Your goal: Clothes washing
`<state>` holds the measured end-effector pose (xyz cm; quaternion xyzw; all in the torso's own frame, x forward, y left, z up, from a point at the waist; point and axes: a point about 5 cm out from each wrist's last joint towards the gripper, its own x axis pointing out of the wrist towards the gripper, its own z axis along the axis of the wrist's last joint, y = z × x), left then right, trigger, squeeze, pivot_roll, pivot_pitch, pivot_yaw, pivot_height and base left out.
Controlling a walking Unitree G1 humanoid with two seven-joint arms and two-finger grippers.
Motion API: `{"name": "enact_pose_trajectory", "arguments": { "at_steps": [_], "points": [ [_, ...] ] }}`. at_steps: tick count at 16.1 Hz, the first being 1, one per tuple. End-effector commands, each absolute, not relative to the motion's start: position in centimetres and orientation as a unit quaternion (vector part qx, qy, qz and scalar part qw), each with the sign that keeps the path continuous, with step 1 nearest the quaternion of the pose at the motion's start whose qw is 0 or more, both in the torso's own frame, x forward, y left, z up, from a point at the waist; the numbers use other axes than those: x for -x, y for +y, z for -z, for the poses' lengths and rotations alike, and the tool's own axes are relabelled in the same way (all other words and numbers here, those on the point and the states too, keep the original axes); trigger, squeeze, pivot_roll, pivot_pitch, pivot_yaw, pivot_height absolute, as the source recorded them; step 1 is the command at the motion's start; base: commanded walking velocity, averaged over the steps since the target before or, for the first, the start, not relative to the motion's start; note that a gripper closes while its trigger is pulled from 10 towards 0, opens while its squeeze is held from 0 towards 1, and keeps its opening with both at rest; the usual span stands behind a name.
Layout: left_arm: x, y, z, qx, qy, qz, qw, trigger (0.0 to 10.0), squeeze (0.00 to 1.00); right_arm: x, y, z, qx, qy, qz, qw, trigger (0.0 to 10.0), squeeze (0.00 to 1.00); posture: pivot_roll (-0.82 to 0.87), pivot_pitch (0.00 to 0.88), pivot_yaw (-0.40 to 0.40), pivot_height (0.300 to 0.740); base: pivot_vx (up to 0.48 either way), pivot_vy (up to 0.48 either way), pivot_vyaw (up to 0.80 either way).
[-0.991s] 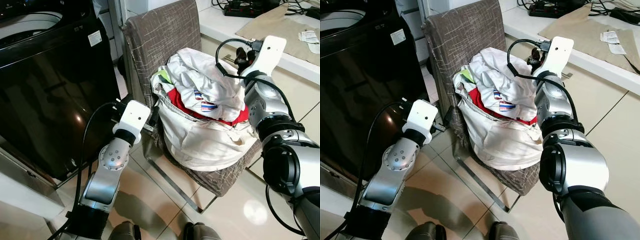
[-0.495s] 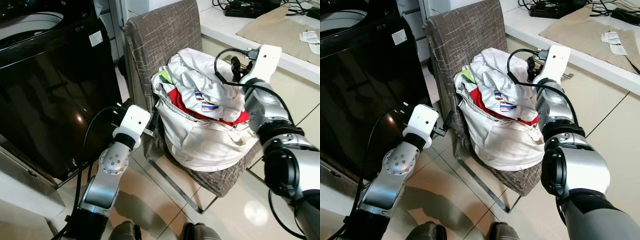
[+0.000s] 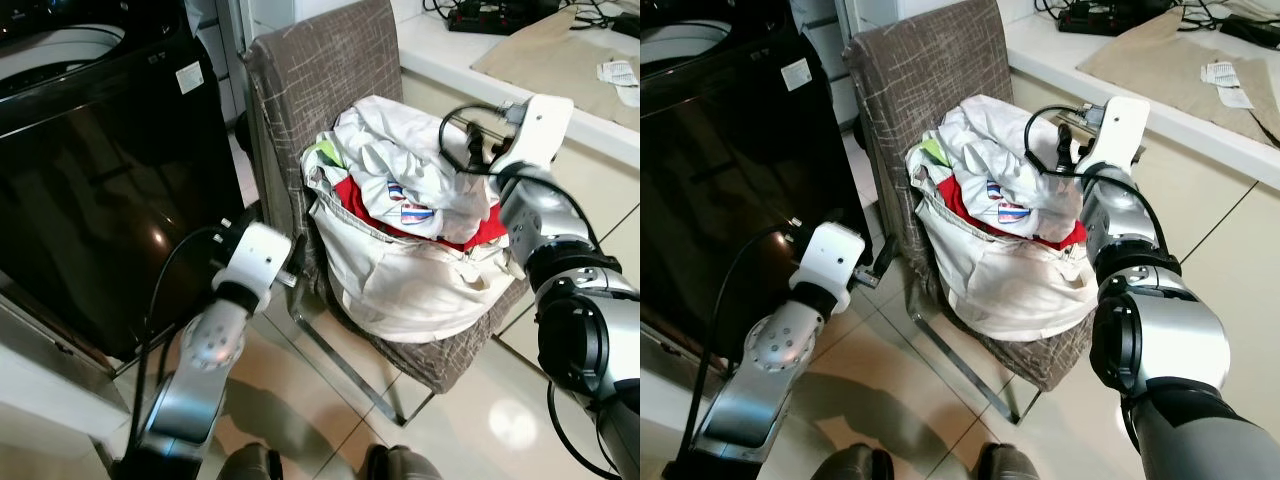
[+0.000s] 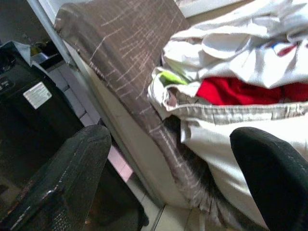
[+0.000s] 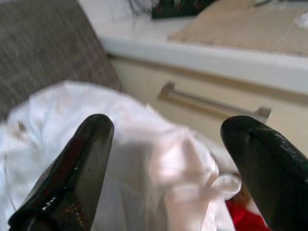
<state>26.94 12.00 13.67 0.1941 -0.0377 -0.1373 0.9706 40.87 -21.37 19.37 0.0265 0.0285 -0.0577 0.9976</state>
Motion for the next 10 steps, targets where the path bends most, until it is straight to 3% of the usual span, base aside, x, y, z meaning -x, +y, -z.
{"name": "enact_pose_trajectory", "arguments": {
  "at_steps": [1, 5, 10],
  "points": [
    [-26.1, 12.4, -14.0, -0.202, -0.031, 0.139, 0.969, 10.0, 0.0, -40.9, -21.4, -19.1, -0.017, 0.05, 0.053, 0.997, 10.0, 0.0, 0.13, 0.194, 0.054, 0.74, 0.0, 0.0, 0.0],
    [-24.3, 13.3, -13.6, -0.211, -0.006, 0.139, 0.968, 10.0, 0.0, -40.7, -20.7, -17.8, -0.025, 0.082, 0.049, 0.995, 10.0, 0.0, 0.18, 0.272, 0.074, 0.74, 0.0, 0.0, 0.0],
    [-23.7, 13.6, -13.9, -0.212, 0.008, 0.131, 0.968, 10.0, 0.0, -39.8, -19.4, -14.4, -0.098, 0.138, 0.065, 0.983, 10.0, 0.0, 0.18, 0.292, 0.074, 0.74, 0.0, 0.0, 0.0]
  ]
}}
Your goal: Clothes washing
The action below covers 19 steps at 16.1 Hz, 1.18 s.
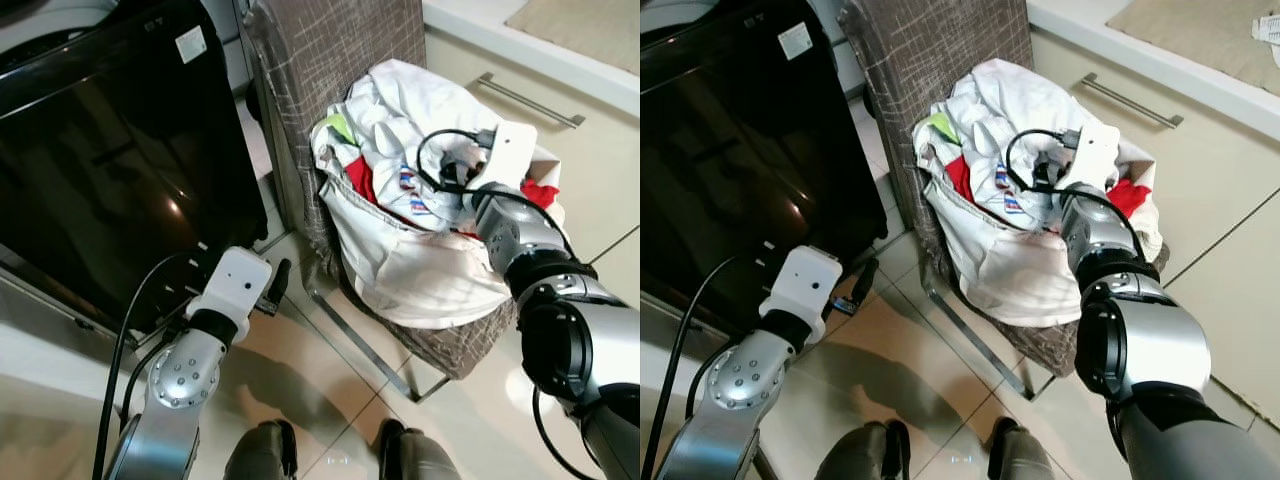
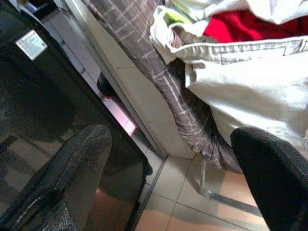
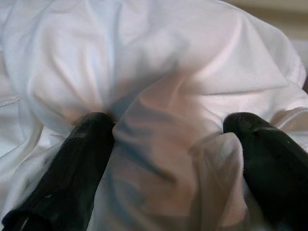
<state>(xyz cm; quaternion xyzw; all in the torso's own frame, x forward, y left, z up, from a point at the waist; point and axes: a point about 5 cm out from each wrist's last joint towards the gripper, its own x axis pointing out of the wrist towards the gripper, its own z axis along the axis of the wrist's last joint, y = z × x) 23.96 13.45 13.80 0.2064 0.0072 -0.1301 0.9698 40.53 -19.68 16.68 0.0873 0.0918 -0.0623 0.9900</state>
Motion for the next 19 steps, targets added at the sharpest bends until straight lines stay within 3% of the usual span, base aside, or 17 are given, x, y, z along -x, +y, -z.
{"name": "enact_pose_trajectory", "arguments": {
  "at_steps": [1, 19],
  "points": [
    [-23.7, 13.6, -14.0, -0.212, 0.009, 0.133, 0.968, 10.0, 0.0, -39.8, -19.3, -14.3, -0.118, 0.138, 0.068, 0.981, 0.0, 0.0, 0.18, 0.292, 0.074, 0.74, 0.0, 0.0, 0.0],
    [-25.2, 12.6, -14.1, -0.21, -0.006, 0.141, 0.968, 10.0, 0.0, -40.3, -17.7, -16.0, -0.064, 0.066, 0.022, 0.996, 0.0, 0.0, 0.12, 0.196, 0.048, 0.74, 0.0, 0.0, 0.0]
  ]
}}
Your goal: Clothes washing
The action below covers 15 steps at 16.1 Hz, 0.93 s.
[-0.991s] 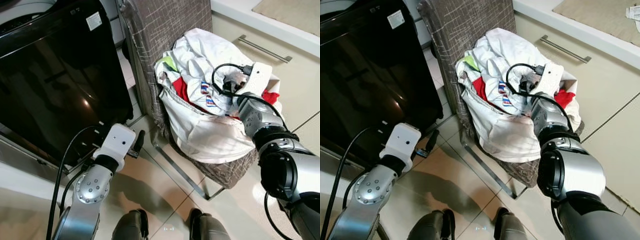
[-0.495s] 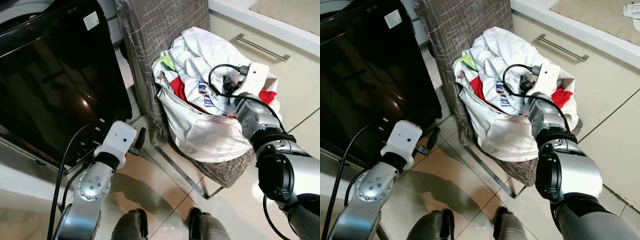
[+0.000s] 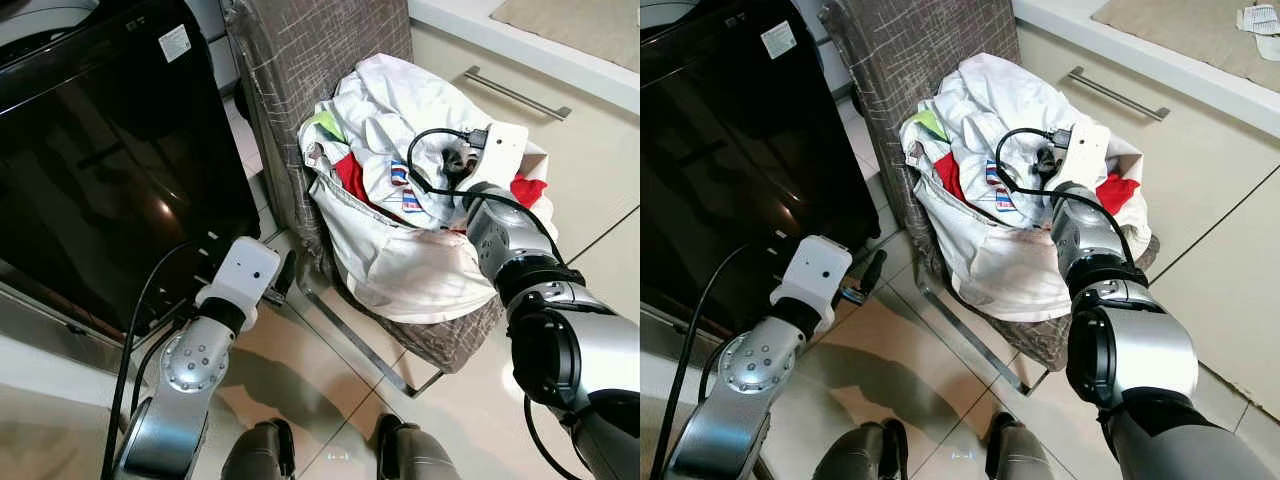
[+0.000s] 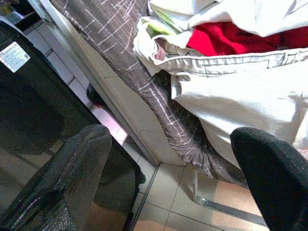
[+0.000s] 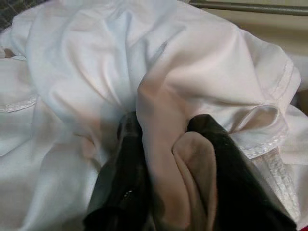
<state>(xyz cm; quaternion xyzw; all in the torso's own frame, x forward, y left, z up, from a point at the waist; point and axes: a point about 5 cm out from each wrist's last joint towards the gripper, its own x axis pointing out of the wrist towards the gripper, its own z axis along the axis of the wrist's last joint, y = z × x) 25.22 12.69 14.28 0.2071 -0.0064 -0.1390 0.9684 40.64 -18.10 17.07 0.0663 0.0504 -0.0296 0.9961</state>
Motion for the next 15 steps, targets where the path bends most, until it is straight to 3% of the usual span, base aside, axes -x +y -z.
{"name": "enact_pose_trajectory", "arguments": {
  "at_steps": [1, 6, 12, 15],
  "points": [
    [-25.3, 12.6, -14.2, -0.21, -0.007, 0.141, 0.968, 10.0, 0.0, -40.4, -17.7, -16.3, -0.062, 0.059, 0.021, 0.996, 0.0, 0.0, 0.12, 0.194, 0.049, 0.74, 0.0, 0.0, 0.0],
    [-26.9, 11.9, -14.6, -0.204, -0.027, 0.145, 0.968, 10.0, 0.0, -41.6, -16.6, -21.2, -0.053, -0.024, -0.032, 0.998, 0.0, 0.0, 0.07, 0.158, 0.05, 0.74, 0.0, 0.0, 0.0],
    [-28.4, 11.1, -14.9, -0.197, -0.046, 0.151, 0.968, 10.0, 0.0, -41.9, -17.5, -26.7, -0.036, -0.109, -0.05, 0.992, 0.0, 0.0, 0.03, 0.114, 0.044, 0.74, 0.0, 0.0, 0.0],
    [-29.0, 10.9, -15.1, -0.196, -0.054, 0.151, 0.967, 10.0, 0.0, -41.8, -17.9, -31.8, -0.027, -0.186, -0.053, 0.981, 0.0, 0.0, 0.02, 0.09, 0.048, 0.74, 0.0, 0.0, 0.0]
  ]
}}
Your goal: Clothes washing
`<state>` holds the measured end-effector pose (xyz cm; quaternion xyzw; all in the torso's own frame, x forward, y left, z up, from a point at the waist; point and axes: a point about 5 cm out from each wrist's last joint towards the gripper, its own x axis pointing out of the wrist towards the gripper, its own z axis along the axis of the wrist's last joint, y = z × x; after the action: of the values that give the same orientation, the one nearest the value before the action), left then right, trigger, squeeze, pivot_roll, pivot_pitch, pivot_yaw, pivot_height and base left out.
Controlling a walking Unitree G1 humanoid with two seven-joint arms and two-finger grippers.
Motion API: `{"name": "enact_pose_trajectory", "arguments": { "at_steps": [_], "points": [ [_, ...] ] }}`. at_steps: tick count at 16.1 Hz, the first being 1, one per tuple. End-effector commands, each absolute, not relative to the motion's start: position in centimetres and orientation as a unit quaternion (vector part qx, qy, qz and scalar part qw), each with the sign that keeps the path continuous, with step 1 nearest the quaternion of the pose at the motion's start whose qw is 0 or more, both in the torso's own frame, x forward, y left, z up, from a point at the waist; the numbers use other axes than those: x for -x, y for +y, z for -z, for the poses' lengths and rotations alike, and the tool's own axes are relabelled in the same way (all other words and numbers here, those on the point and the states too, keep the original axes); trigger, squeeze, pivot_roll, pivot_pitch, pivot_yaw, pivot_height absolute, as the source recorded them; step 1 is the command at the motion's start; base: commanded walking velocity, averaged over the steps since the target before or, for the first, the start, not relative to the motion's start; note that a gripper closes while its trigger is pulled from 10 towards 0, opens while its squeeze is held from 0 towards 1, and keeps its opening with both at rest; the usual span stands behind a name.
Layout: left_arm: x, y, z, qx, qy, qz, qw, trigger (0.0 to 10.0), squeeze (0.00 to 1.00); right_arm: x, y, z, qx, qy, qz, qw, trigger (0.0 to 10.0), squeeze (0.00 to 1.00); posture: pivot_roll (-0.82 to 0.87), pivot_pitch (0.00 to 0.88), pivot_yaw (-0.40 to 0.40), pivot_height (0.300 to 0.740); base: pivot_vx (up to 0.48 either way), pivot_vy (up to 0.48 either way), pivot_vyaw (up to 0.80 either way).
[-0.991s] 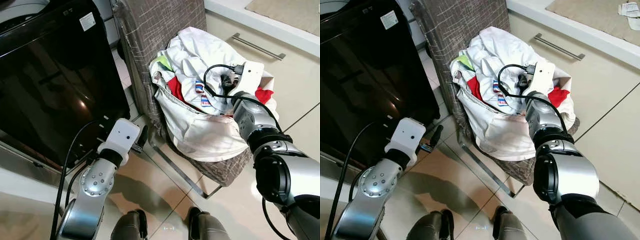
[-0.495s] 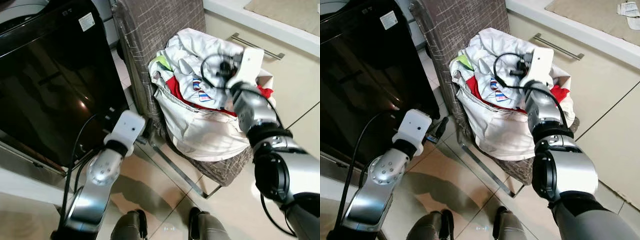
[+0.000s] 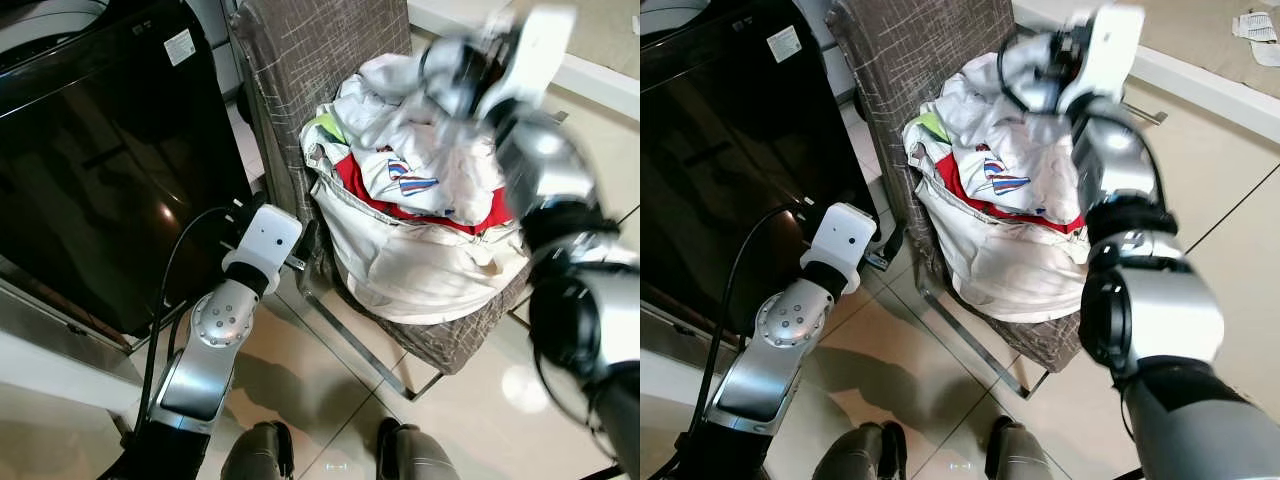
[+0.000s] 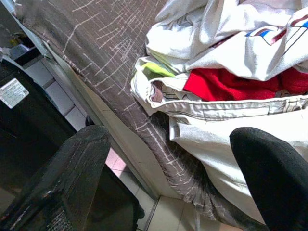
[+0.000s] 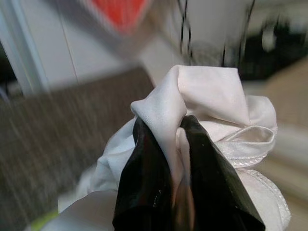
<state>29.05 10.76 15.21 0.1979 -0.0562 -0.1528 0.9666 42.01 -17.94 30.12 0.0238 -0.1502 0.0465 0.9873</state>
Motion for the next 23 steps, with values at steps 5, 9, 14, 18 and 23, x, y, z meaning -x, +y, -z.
{"name": "enact_pose_trajectory", "arguments": {
  "at_steps": [5, 9, 14, 18, 23],
  "points": [
    [-29.6, 10.7, -15.2, -0.196, -0.063, 0.148, 0.967, 10.0, 0.0, -41.4, -18.2, -35.5, -0.019, -0.23, -0.056, 0.971, 0.0, 0.0, 0.02, 0.077, 0.04, 0.74, 0.0, 0.0, 0.0],
    [-29.6, 10.7, -15.1, -0.194, -0.066, 0.145, 0.968, 10.0, 0.0, -41.7, -17.6, -33.2, -0.008, -0.201, -0.069, 0.977, 0.0, 0.0, 0.02, 0.086, 0.038, 0.74, 0.0, 0.0, 0.34],
    [-29.7, 10.8, -14.8, -0.194, -0.064, 0.132, 0.97, 10.0, 0.0, -41.6, -17.2, -27.4, 0.046, -0.144, -0.072, 0.986, 0.0, 0.0, 0.02, 0.086, 0.038, 0.74, 0.0, 0.0, 0.54],
    [-29.8, 10.7, -14.8, -0.198, -0.064, 0.129, 0.97, 10.0, 0.0, -41.5, -16.7, -26.5, 0.066, -0.141, -0.082, 0.984, 0.0, 0.0, 0.01, 0.084, 0.034, 0.74, 0.0, 0.0, 0.45],
    [-29.5, 10.3, -14.6, -0.212, -0.068, 0.146, 0.964, 10.0, 0.0, -41.4, -17.2, -25.3, 0.073, -0.127, -0.068, 0.987, 0.0, 0.0, 0.01, 0.08, 0.033, 0.74, 0.0, -0.192, 0.42]
  ]
}}
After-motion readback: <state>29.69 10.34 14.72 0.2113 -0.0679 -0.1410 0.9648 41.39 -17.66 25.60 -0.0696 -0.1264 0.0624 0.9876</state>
